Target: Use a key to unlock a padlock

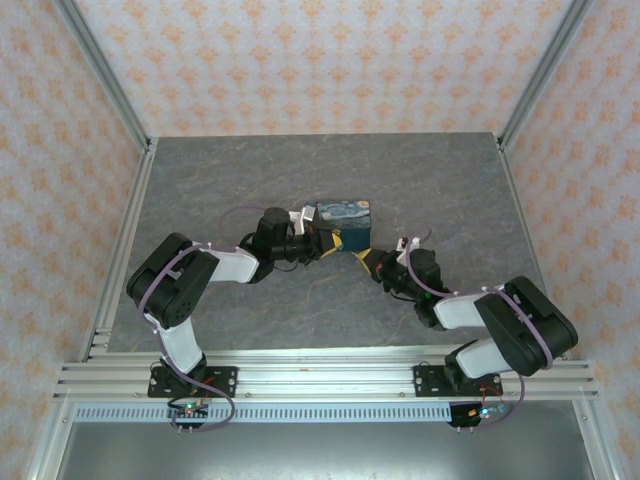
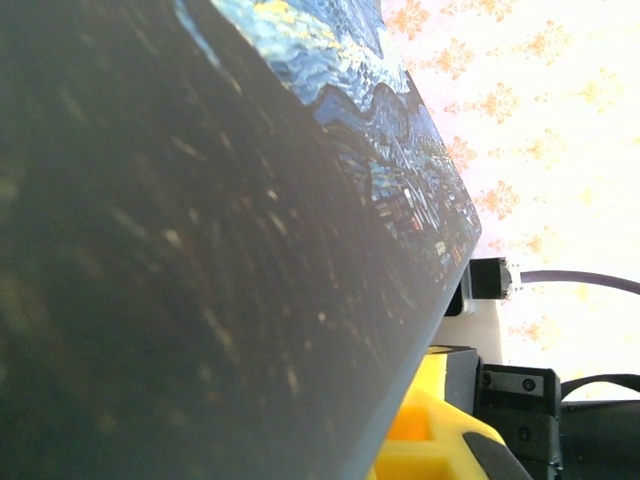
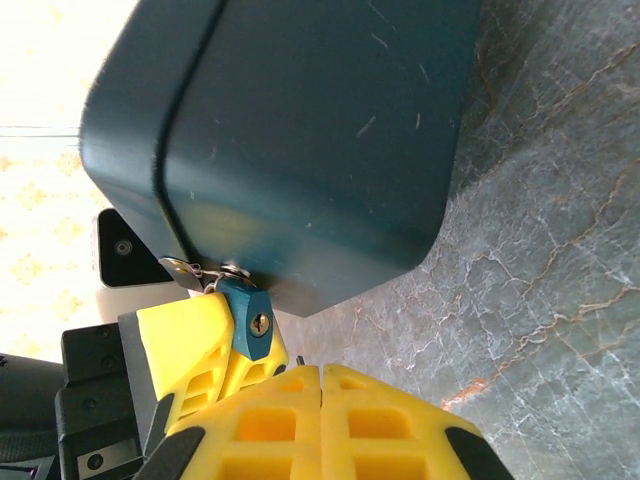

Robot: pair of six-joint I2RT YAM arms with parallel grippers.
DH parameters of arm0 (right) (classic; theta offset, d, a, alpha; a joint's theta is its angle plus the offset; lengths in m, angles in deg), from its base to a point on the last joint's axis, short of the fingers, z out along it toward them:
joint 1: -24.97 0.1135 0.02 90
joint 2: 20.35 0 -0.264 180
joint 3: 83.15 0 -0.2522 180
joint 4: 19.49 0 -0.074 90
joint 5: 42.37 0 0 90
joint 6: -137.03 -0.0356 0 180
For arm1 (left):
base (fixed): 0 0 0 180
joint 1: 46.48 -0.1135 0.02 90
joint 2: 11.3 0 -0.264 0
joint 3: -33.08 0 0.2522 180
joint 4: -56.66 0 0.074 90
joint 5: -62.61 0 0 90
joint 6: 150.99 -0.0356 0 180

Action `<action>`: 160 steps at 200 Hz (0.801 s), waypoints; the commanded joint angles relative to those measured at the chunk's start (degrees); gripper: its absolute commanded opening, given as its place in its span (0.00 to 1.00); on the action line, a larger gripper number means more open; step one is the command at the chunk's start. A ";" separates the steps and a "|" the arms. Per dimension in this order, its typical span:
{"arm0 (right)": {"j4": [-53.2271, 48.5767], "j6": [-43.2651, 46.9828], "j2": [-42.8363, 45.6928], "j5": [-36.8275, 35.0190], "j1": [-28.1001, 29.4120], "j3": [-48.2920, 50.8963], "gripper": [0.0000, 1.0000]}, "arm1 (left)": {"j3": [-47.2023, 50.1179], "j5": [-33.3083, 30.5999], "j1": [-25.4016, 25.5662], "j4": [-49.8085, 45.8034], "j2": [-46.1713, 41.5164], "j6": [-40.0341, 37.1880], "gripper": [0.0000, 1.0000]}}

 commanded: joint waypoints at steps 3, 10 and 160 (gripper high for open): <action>4.09 -1.11 -1.19 -2.77 1.20 -2.57 0.00 | -1.44 1.78 -0.67 4.21 -2.77 1.74 0.00; 4.28 -1.21 -1.68 -2.91 1.45 -3.01 0.00 | -1.38 1.78 -0.67 4.12 -2.83 1.76 0.00; 8.06 -3.17 -7.37 -3.32 2.24 -5.67 0.00 | -1.09 1.54 -0.68 3.92 -2.57 1.87 0.00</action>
